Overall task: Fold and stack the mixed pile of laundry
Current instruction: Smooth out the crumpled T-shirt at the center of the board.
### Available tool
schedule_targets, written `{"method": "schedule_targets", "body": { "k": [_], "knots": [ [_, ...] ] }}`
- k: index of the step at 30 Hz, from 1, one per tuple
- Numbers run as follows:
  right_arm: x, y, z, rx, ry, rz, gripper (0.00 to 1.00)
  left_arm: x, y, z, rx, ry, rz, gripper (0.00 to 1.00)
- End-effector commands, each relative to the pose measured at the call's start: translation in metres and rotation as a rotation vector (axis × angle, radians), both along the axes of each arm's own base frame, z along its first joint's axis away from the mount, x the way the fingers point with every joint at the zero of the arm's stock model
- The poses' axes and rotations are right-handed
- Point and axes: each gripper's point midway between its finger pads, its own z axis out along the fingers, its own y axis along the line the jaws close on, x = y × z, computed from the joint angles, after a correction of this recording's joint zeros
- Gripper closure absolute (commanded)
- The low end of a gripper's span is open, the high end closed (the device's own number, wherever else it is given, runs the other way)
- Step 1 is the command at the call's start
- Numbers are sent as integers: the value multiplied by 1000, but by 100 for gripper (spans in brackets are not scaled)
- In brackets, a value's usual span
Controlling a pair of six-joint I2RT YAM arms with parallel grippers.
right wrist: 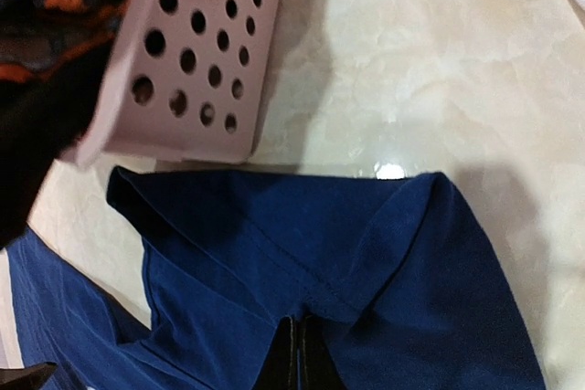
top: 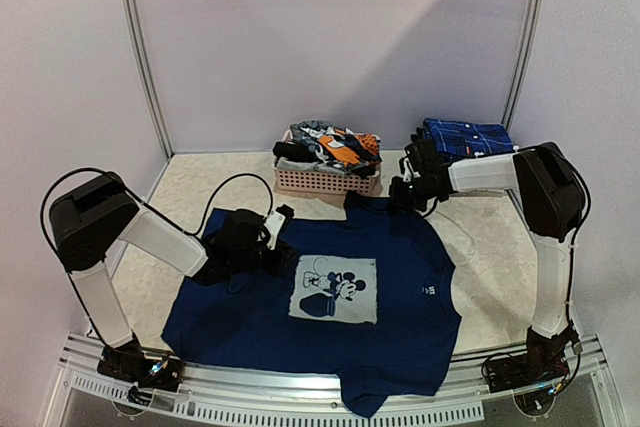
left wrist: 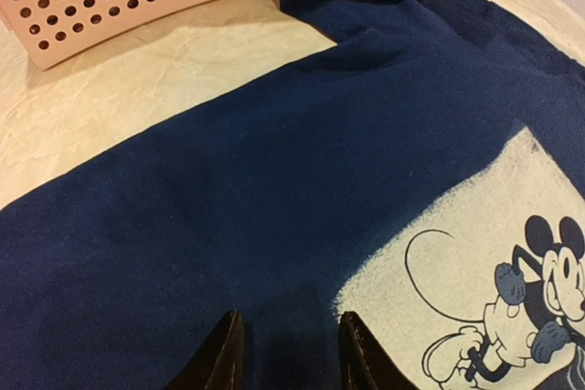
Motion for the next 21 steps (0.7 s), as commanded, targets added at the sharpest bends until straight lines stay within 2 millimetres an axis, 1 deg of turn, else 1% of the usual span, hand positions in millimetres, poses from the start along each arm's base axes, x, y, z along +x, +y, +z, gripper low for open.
{"method": "schedule_targets", "body": {
  "k": [1,10,16,21],
  "knots": [
    [11,-2,0,1,-2,0,100,-3,-7,-2,4,-11,-24,64],
    [28,-5,14,33,-22,-20,100,-3,-7,-4,9,-10,-20,65],
    [40,-8,17,66,-22,-47,100,-2,-7,-4,9,-10,-20,65],
    [48,-11,16,88,-19,-62,100,-2,-7,-3,12,-10,-20,65]
  ]
}}
